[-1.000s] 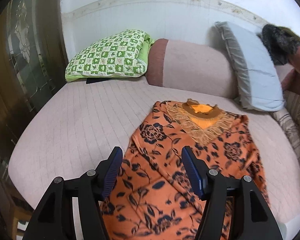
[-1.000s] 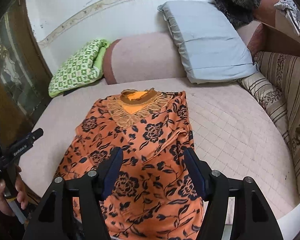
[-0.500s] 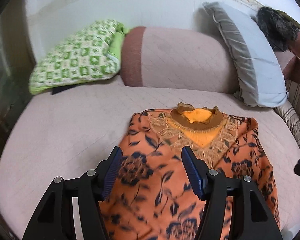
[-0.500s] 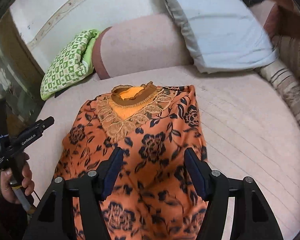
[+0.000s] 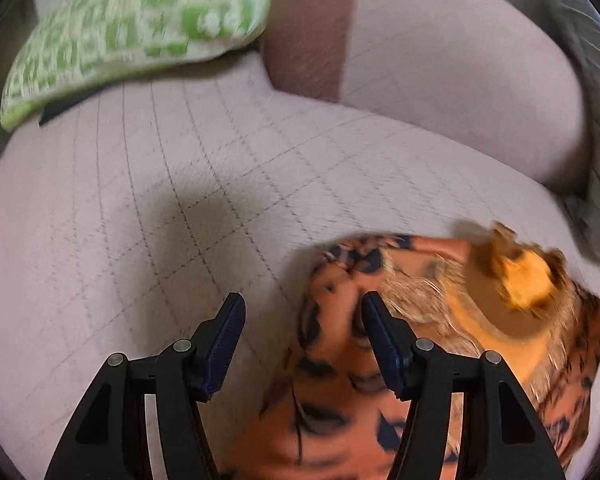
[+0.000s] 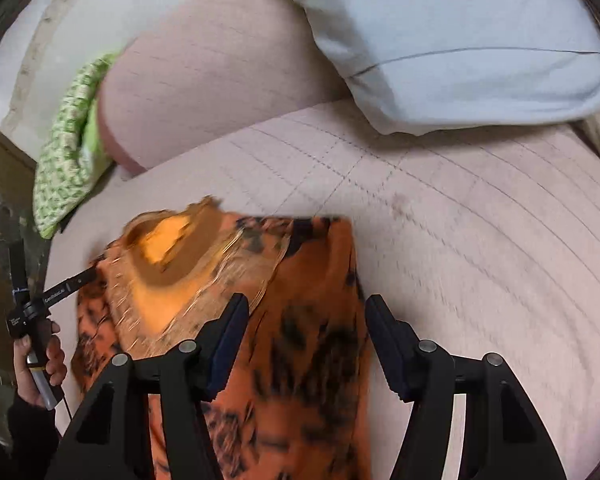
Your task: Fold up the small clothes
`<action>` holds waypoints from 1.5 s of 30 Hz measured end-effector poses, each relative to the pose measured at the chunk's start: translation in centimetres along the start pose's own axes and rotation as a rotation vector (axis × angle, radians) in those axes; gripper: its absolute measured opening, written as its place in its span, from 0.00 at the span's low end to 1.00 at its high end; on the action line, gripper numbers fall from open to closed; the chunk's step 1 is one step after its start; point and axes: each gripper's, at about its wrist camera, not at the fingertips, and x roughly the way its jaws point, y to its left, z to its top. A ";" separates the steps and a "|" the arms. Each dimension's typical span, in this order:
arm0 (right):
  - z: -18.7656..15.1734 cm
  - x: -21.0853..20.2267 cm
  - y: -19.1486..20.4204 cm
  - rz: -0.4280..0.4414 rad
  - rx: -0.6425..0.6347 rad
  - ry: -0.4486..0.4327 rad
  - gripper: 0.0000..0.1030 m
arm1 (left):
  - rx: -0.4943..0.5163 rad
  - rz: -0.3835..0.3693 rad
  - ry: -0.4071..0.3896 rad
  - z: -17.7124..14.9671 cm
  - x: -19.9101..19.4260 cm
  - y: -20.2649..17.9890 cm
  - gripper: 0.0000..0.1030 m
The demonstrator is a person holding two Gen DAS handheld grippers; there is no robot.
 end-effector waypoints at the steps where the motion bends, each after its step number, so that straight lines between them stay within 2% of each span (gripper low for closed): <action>1: 0.7 0.8 -0.1 -0.020 -0.003 0.009 0.53 | 0.006 -0.003 0.007 0.2 0.6 0.0 0.56; 2: 1.4 1.6 -0.1 -0.046 -0.002 0.009 0.52 | 0.008 -0.006 0.009 0.4 1.2 0.2 0.53; 3: 1.9 2.2 -0.1 -0.063 -0.007 0.013 0.48 | 0.002 -0.017 0.013 0.8 2.0 0.3 0.45; 4: 2.3 3.0 -0.1 -0.083 -0.015 0.024 0.31 | -0.005 -0.022 0.009 0.9 2.3 0.4 0.40; 5: 2.6 4.0 -0.2 -0.103 -0.020 0.050 0.20 | -0.006 -0.042 -0.001 1.2 2.6 0.4 0.21; 6: 2.7 4.7 -0.3 -0.115 -0.023 0.079 0.08 | -0.006 -0.094 0.005 1.4 2.8 0.4 0.11; 8: 2.6 5.1 -0.5 -0.116 -0.024 0.092 0.08 | -0.015 -0.092 -0.003 1.3 2.6 0.6 0.09; 10: 2.5 3.8 -0.8 -0.111 -0.009 0.067 0.08 | -0.027 -0.120 -0.030 1.3 1.7 1.2 0.09; 11: 2.3 2.6 -0.9 -0.082 0.007 0.044 0.08 | -0.046 -0.142 -0.043 1.2 1.0 1.7 0.09; 13: 1.7 0.2 -1.0 -0.052 0.014 -0.003 0.08 | -0.102 -0.207 -0.081 0.8 -0.8 3.1 0.09; 16: -0.3 -4.3 -0.8 0.004 -0.006 -0.081 0.08 | -0.123 -0.296 -0.193 -1.2 -5.7 4.5 0.09; 18: -2.5 -7.7 -0.5 0.035 -0.045 -0.136 0.08 | -0.102 -0.324 -0.268 -3.7 -9.9 5.1 0.09; 22: -8.2 -14.1 -0.8 0.088 -0.097 -0.226 0.08 | -0.095 -0.389 -0.349 -9.7 -15.8 7.6 0.09; 23: -10.2 -15.7 -1.2 0.107 -0.092 -0.246 0.08 | -0.104 -0.404 -0.363 -12.0 -17.0 8.6 0.09; 25: -13.9 -17.4 -1.9 0.139 -0.085 -0.243 0.08 | -0.107 -0.388 -0.368 -16.0 -18.6 11.0 0.09; 28: -21.4 -19.1 -2.5 0.148 -0.092 -0.228 0.08 | -0.104 -0.339 -0.323 -22.1 -19.2 12.7 0.09; 30: -24.6 -18.6 -2.9 0.129 -0.086 -0.198 0.08 | -0.159 -0.342 -0.257 -26.2 -17.7 14.3 0.09; 32: -28.2 -16.8 -3.5 0.115 -0.054 -0.133 0.08 | -0.189 -0.311 -0.171 -28.6 -15.6 15.3 0.10; 35: -31.1 -13.6 -3.8 0.021 -0.041 -0.057 0.09 | -0.250 -0.264 -0.082 -30.7 -13.0 16.4 0.13; 37: -32.2 -13.3 -3.7 -0.022 -0.023 -0.013 0.10 | -0.282 -0.289 -0.090 -31.0 -13.6 17.0 0.15; 38: -32.4 -13.9 -3.3 -0.038 -0.026 -0.023 0.11 | -0.281 -0.306 -0.108 -31.2 -14.7 17.0 0.20; 40: -32.9 -15.1 -2.9 -0.056 -0.039 -0.039 0.23 | -0.266 -0.303 -0.117 -32.3 -16.6 16.9 0.28; 41: -33.3 -16.0 -2.9 -0.058 -0.033 -0.045 0.25 | -0.264 -0.305 -0.115 -32.5 -17.3 17.1 0.28; 42: -33.8 -16.7 -3.3 -0.048 -0.024 -0.046 0.32 | -0.270 -0.310 -0.115 -32.8 -17.7 17.2 0.28; 45: -35.6 -19.2 -4.5 0.015 0.027 -0.066 0.45 | -0.354 -0.348 -0.100 -34.3 -19.4 19.1 0.37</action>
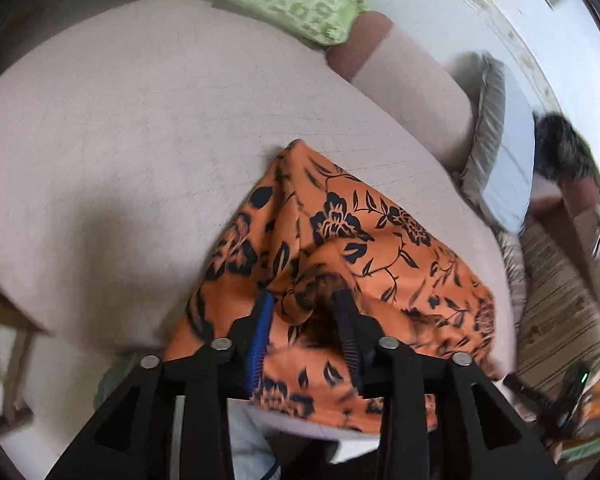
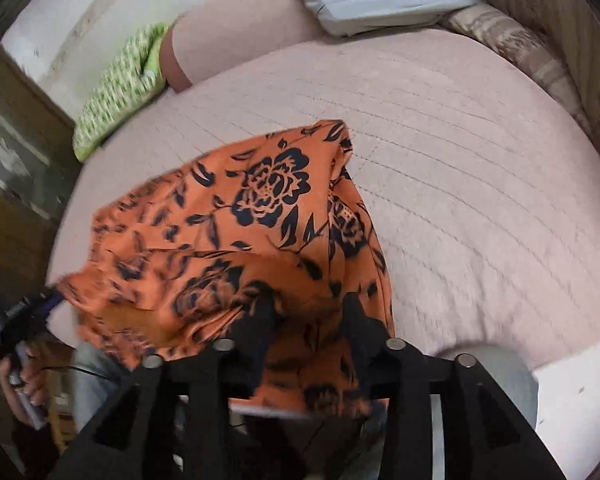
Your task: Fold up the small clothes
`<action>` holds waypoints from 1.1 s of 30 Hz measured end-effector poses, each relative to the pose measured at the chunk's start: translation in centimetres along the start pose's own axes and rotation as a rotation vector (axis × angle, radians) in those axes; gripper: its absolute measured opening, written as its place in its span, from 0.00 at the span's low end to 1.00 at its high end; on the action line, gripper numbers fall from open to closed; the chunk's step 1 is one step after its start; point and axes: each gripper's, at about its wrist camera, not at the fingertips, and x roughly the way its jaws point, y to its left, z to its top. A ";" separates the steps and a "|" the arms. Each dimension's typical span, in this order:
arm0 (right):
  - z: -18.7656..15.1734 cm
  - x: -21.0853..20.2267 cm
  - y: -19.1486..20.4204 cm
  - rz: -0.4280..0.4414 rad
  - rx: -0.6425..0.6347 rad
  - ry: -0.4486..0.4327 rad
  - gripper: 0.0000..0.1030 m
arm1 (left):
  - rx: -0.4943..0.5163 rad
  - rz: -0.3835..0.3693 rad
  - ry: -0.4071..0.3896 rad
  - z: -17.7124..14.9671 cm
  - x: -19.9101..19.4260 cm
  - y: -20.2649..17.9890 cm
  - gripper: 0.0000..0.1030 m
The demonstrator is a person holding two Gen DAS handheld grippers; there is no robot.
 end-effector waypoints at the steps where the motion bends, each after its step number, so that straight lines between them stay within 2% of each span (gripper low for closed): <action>1: -0.4 -0.9 -0.4 0.027 0.016 -0.009 0.45 | -0.028 -0.009 -0.008 -0.8 -1.3 -0.5 0.41; 3: -1.2 -2.2 -1.0 0.080 0.042 -0.027 0.47 | -0.074 -0.031 -0.020 -1.9 -2.8 -0.2 0.46; 4: -1.5 -2.5 -0.8 0.100 0.055 -0.031 0.51 | -0.085 -0.047 -0.028 -2.6 -3.6 -0.3 0.48; 7: -1.8 -1.1 -1.0 0.140 0.094 0.007 0.52 | -0.031 0.006 0.004 -2.9 -3.3 -1.6 0.50; 11: -2.3 2.5 0.2 0.176 0.148 0.079 0.52 | -0.009 0.025 0.092 -2.6 0.5 -2.8 0.50; 15: -2.1 5.3 0.3 0.129 0.204 0.122 0.51 | 0.023 0.099 0.130 -2.1 4.0 -3.5 0.49; 17: -1.8 6.2 -0.2 0.137 0.244 0.134 0.42 | -0.006 0.120 0.133 -1.8 5.2 -3.1 0.46; 18: -1.6 6.5 -0.5 0.146 0.267 0.136 0.28 | -0.023 0.109 0.136 -1.7 5.5 -2.9 0.40; 19: -1.5 6.7 -0.7 0.159 0.279 0.138 0.14 | -0.029 0.099 0.143 -1.6 5.6 -2.8 0.21; 20: -1.4 6.8 -1.0 0.162 0.287 0.146 0.10 | -0.025 0.090 0.148 -1.6 5.5 -2.8 0.14; 21: -1.4 6.6 -1.1 0.162 0.292 0.149 0.07 | -0.009 0.079 0.139 -1.6 5.1 -3.0 0.12; 23: -1.4 4.8 -0.7 0.156 0.253 0.121 0.06 | 0.033 0.069 0.088 -1.7 3.8 -3.6 0.10; 26: -1.9 1.1 0.4 0.101 0.156 0.059 0.05 | 0.114 0.042 0.036 -2.2 0.5 -4.9 0.09; 28: -2.5 -0.4 0.8 0.084 0.122 0.045 0.05 | 0.170 0.095 0.035 -2.7 0.1 -5.1 0.11; 29: -3.0 -0.4 0.9 0.065 0.099 0.052 0.05 | 0.183 0.122 0.050 -2.9 0.7 -4.9 0.12; 31: -3.7 1.1 1.1 0.039 0.073 0.102 0.05 | 0.193 0.205 0.129 -3.4 3.4 -4.2 0.14; 33: -4.3 4.1 1.5 -0.031 0.050 0.156 0.05 | 0.172 0.230 0.193 -3.8 5.2 -3.7 0.14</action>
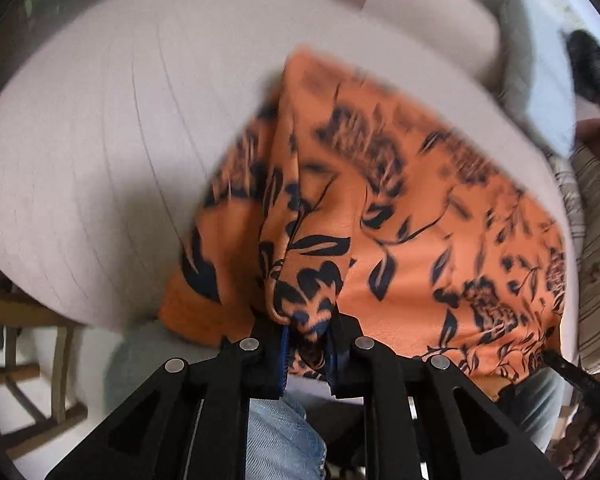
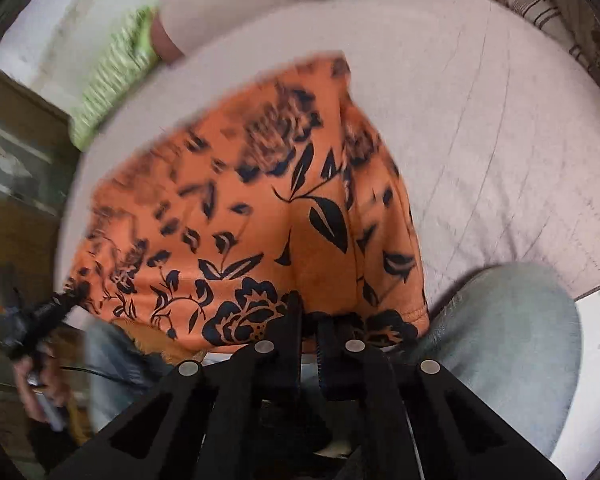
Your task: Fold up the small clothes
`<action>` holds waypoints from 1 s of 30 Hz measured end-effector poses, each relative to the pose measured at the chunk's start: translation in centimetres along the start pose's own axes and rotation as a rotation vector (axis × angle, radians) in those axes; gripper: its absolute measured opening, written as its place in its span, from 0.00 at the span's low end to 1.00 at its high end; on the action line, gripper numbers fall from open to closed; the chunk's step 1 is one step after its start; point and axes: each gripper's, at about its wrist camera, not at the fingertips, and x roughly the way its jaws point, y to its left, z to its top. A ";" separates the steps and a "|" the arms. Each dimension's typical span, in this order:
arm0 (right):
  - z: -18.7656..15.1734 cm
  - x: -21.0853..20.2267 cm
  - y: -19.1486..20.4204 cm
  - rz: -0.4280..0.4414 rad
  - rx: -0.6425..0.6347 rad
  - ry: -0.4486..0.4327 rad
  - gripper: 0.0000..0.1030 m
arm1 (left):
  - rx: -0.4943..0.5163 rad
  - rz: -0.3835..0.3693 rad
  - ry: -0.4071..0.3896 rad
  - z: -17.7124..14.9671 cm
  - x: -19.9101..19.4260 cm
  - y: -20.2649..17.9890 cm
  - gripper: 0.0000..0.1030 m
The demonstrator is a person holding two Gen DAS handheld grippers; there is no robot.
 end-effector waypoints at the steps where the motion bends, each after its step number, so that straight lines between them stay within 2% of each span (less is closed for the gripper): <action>1: 0.0 0.8 0.2 -0.025 -0.004 0.015 0.05 | -0.001 0.001 -0.004 -0.2 -0.1 -0.2 0.14; 4: -0.2 0.2 0.8 -0.044 -0.001 0.001 0.05 | 0.028 0.010 -0.058 -0.5 -1.6 -0.5 0.15; 6: -0.1 -0.1 1.3 -0.085 -0.038 -0.007 0.05 | 0.029 0.023 -0.037 -0.4 -1.1 -0.2 0.15; 9: -0.1 2.5 0.8 -0.126 -0.047 0.068 0.06 | 0.023 0.025 0.006 -0.6 -0.3 0.1 0.17; 11: -0.3 3.1 0.2 -0.114 -0.028 0.090 0.09 | 0.036 0.024 0.016 -0.5 -0.6 0.3 0.21; 12: -0.4 2.8 0.1 -0.101 -0.026 0.079 0.17 | 0.043 0.019 0.009 -0.6 -1.1 0.4 0.24; 13: -0.6 2.2 -0.3 -0.084 -0.020 0.067 0.20 | 0.047 0.023 -0.008 -0.9 -2.2 0.9 0.30; 15: -1.0 0.4 -1.1 -0.033 -0.019 0.038 0.25 | 0.054 0.040 -0.048 -1.2 -4.8 1.6 0.30; 17: -0.9 -1.8 -1.3 0.004 -0.028 -0.022 0.35 | 0.061 0.033 -0.099 -0.9 -7.3 1.8 0.34; 18: -0.8 -2.9 -1.4 0.023 -0.030 -0.056 0.47 | 0.059 0.019 -0.128 -0.3 -8.3 1.7 0.36; 19: -0.2 -4.0 -1.4 0.054 -0.030 -0.098 0.56 | 0.056 0.005 -0.155 0.5 -8.9 1.4 0.43; 20: 0.5 -4.5 -1.0 0.075 -0.030 -0.124 0.59 | 0.053 -0.009 -0.185 1.6 -9.4 1.0 0.48; 21: 1.5 -4.8 -0.8 0.098 -0.031 -0.149 0.67 | 0.055 -0.012 -0.206 2.5 -9.4 0.5 0.54; 22: 2.7 -4.9 -0.5 0.117 -0.028 -0.169 0.70 | 0.063 -0.012 -0.228 3.7 -9.2 0.0 0.56; 23: 4.0 -4.6 -0.4 0.129 -0.022 -0.182 0.70 | 0.073 -0.014 -0.245 5.3 -8.5 -0.5 0.57; 25: 6.4 -3.6 0.2 0.136 -0.019 -0.202 0.70 | 0.063 -0.008 -0.227 8.1 -6.5 -0.9 0.57; 28: 10.0 -1.1 -0.5 0.094 0.016 -0.172 0.70 | 0.009 -0.014 -0.187 11.9 -2.6 -0.4 0.57; 30: 12.2 0.3 -1.6 0.110 0.045 -0.145 0.70 | -0.002 0.003 -0.158 13.9 -0.4 0.4 0.57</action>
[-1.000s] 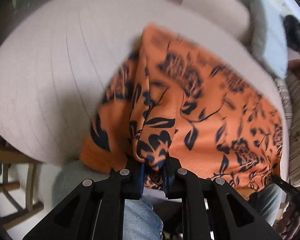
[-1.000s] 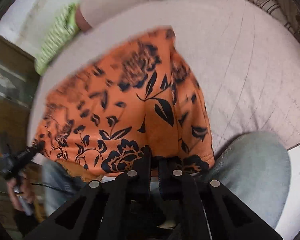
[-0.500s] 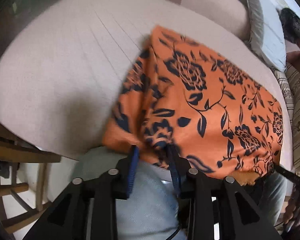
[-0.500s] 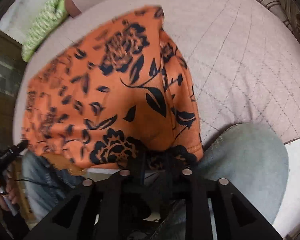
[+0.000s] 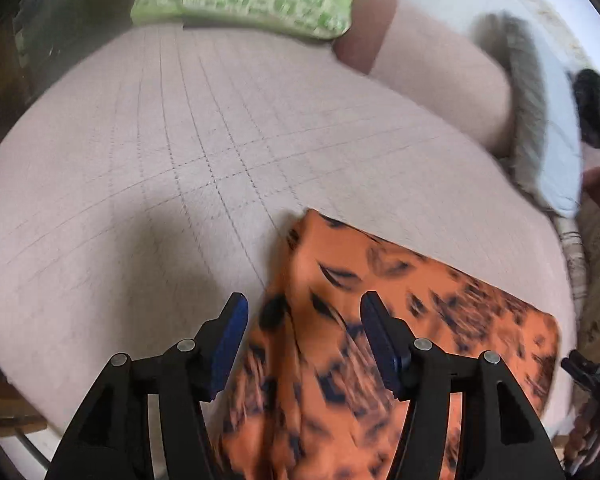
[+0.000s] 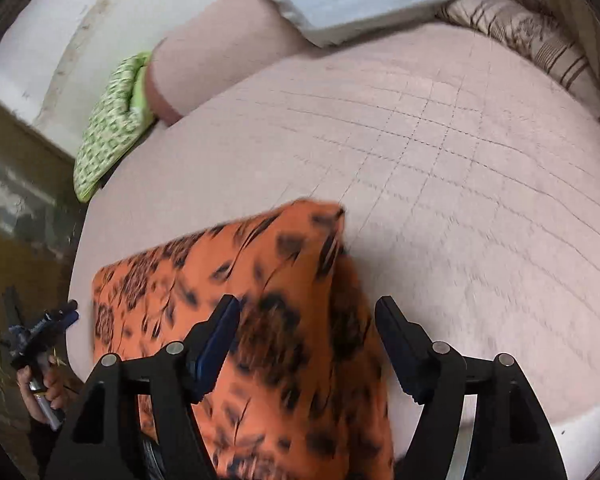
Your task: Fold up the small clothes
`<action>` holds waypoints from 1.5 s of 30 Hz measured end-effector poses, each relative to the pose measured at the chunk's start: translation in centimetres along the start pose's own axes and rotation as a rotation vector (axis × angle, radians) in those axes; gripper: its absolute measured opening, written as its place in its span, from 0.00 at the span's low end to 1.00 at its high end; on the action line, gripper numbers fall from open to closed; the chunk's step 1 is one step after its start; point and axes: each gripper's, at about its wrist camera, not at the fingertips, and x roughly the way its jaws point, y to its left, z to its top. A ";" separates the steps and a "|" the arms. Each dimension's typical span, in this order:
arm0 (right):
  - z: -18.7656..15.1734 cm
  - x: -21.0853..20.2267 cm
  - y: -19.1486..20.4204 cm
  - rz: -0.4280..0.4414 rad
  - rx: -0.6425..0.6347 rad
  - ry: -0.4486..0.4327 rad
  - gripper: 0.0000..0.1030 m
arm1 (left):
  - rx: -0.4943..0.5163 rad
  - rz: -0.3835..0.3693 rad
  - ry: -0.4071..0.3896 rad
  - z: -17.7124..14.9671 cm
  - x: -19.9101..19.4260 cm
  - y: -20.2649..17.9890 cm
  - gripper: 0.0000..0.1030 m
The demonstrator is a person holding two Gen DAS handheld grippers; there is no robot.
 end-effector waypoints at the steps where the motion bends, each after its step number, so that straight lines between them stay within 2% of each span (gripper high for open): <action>1: 0.8 0.9 -0.5 0.023 0.015 0.019 0.70 | -0.017 -0.010 0.010 0.6 1.3 0.5 0.57; 6: 3.5 5.7 -2.2 0.057 0.052 0.114 0.67 | -0.058 -0.058 0.081 2.0 7.1 1.0 0.57; 8: 4.0 7.4 -2.7 0.124 0.076 0.149 0.63 | -0.052 -0.069 0.070 2.4 7.8 0.9 0.63; 10: 4.5 8.4 -2.8 0.140 0.086 0.154 0.61 | -0.068 -0.083 0.073 2.9 8.8 0.9 0.66; 11: 4.6 8.5 -2.7 0.156 0.096 0.154 0.57 | -0.080 -0.083 0.076 3.1 9.1 1.0 0.65; 12: 4.8 8.9 -2.6 0.177 0.098 0.161 0.41 | -0.083 -0.086 0.075 3.3 9.3 0.8 0.64; 13: 4.9 9.3 -2.4 0.184 0.098 0.180 0.31 | -0.078 -0.083 0.079 3.5 9.8 0.4 0.57; 14: 4.8 9.7 -2.0 0.156 0.081 0.202 0.28 | -0.064 -0.095 0.089 3.5 10.0 -0.1 0.30; 15: 4.6 9.6 -1.6 0.133 0.055 0.201 0.24 | -0.057 -0.100 0.108 3.5 10.1 -0.3 0.28; 17: 4.5 8.8 -1.3 0.123 0.047 0.182 0.19 | -0.049 -0.075 0.093 3.6 10.1 -0.6 0.17; 20: 5.7 6.4 -1.4 0.159 0.063 0.103 0.16 | -0.065 -0.111 0.068 4.1 8.7 -0.8 0.14; 22: 6.9 4.9 -0.8 0.152 0.043 0.061 0.15 | -0.076 -0.161 0.038 4.9 7.6 -1.4 0.14; 23: 7.8 4.2 -0.1 0.132 0.014 0.033 0.15 | -0.084 -0.198 0.028 5.5 7.2 -2.0 0.14; 26: 10.7 2.8 1.6 0.069 -0.062 -0.030 0.14 | -0.081 -0.239 -0.005 7.4 6.9 -3.8 0.13; 29: 14.6 2.3 1.6 0.026 -0.073 -0.083 0.14 | -0.077 -0.271 -0.024 9.4 7.4 -5.2 0.14; 31: 16.8 2.4 1.4 0.011 -0.060 -0.106 0.15 | -0.094 -0.289 -0.026 11.3 9.2 -5.9 0.15; 33: 18.5 3.6 1.2 -0.016 -0.054 -0.109 0.18 | -0.108 -0.260 0.009 12.8 12.1 -6.5 0.17; 34: 19.0 5.4 0.8 -0.042 -0.049 -0.083 0.22 | -0.115 -0.235 0.022 13.0 13.2 -6.6 0.19; 35: 19.1 6.7 0.2 -0.069 -0.044 -0.059 0.26 | -0.110 -0.195 0.035 13.1 14.6 -6.7 0.19; 37: 18.6 10.0 -0.9 -0.158 -0.033 -0.004 0.27 | -0.080 -0.122 0.070 13.1 16.0 -7.0 0.19; 38: 18.2 11.1 -1.5 -0.192 -0.027 0.038 0.27 | -0.070 -0.113 0.077 12.8 15.9 -7.0 0.22; 39: 17.2 11.1 -2.1 -0.167 -0.007 0.063 0.27 | -0.058 -0.123 0.062 12.2 15.0 -6.8 0.24; 40: 16.4 10.2 -2.4 -0.133 0.002 0.046 0.29 | -0.042 -0.129 0.036 11.5 13.8 -6.7 0.30; 41: 15.0 8.4 -2.5 -0.113 0.003 0.007 0.34 | -0.015 -0.117 0.008 10.6 12.4 -6.6 0.43; 42: 13.6 6.7 -2.6 -0.107 0.004 -0.025 0.48 | 0.013 -0.095 -0.014 9.3 11.0 -6.2 0.49; 43: 12.3 5.5 -2.7 -0.097 0.002 -0.044 0.57 | 0.037 -0.066 -0.034 7.5 9.5 -5.7 0.53; 45: 8.6 3.0 -3.2 -0.076 0.003 -0.079 0.57 | 0.050 -0.058 -0.028 5.0 8.2 -5.5 0.53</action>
